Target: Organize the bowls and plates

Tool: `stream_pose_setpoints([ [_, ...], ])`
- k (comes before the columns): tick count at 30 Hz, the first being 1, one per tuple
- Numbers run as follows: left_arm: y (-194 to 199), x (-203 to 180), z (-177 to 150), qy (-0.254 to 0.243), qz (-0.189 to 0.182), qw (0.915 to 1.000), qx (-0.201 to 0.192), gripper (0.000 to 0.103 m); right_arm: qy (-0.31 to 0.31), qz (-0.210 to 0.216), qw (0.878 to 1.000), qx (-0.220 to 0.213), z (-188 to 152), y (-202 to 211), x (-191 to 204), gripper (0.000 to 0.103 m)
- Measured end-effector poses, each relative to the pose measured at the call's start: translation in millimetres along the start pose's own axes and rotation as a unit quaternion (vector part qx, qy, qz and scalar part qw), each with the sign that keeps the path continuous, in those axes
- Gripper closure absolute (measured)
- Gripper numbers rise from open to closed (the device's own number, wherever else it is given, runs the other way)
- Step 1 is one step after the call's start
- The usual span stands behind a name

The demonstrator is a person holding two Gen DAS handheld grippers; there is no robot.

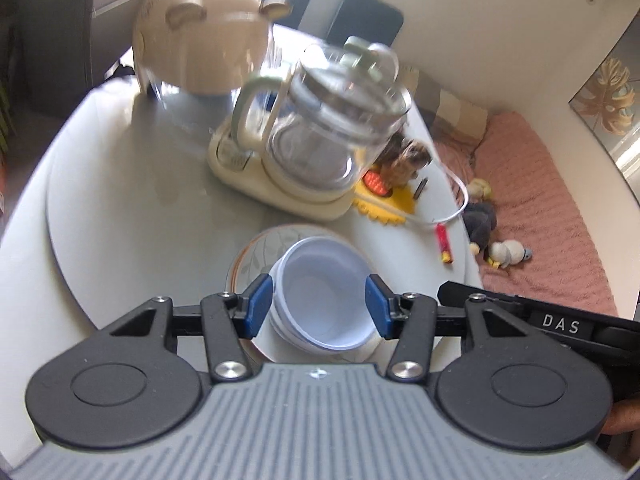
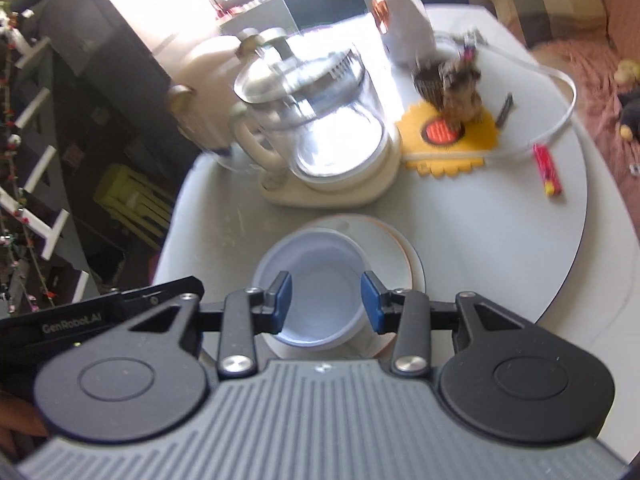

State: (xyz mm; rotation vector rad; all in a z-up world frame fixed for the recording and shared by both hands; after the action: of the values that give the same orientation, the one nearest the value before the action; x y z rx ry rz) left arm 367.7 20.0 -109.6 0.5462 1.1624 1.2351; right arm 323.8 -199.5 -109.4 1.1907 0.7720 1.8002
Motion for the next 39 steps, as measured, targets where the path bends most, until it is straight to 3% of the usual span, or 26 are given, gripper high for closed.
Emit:
stream_pose_setpoints([
  [5, 42.1, -16.9, -27.4, 0.0, 0.012, 0.9994, -0.032, 0.046, 0.027, 0.01, 0.999, -0.04, -15.6, 45.3, 13.5, 0.061],
  [22, 159.9, -54.4, -138.2, -0.014, 0.043, 0.9925, -0.114, 0.046, 0.064, 0.016, 0.992, -0.109, -98.0, 149.8, 36.1, 0.061],
  [28, 183.5, -68.8, -166.2, -0.034, 0.053, 0.9897, -0.129, 0.037, 0.075, 0.003, 0.987, -0.139, -122.2, 176.8, 36.4, 0.061],
  [34, 200.4, -75.9, -194.9, -0.045, 0.06, 0.9874, -0.139, 0.014, 0.081, -0.007, 0.985, -0.151, -148.9, 190.0, 33.7, 0.061],
  [39, 213.4, -73.2, -218.6, -0.035, 0.081, 0.986, -0.141, 0.01, 0.077, -0.017, 0.986, -0.15, -170.2, 199.0, 30.1, 0.061],
])
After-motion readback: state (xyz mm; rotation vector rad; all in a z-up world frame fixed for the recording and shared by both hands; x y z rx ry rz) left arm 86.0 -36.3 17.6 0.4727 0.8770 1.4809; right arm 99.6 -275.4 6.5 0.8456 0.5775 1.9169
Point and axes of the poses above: each gripper's, at about its wrist camera, not at the fingertips, and y roughly against the way its jaws point, x to its left, z to its top, the point moved 5 cm from there along -y, roughly the way its jaws point, and after that the axes turned 14 degrees about x, right-handed, at the moved point
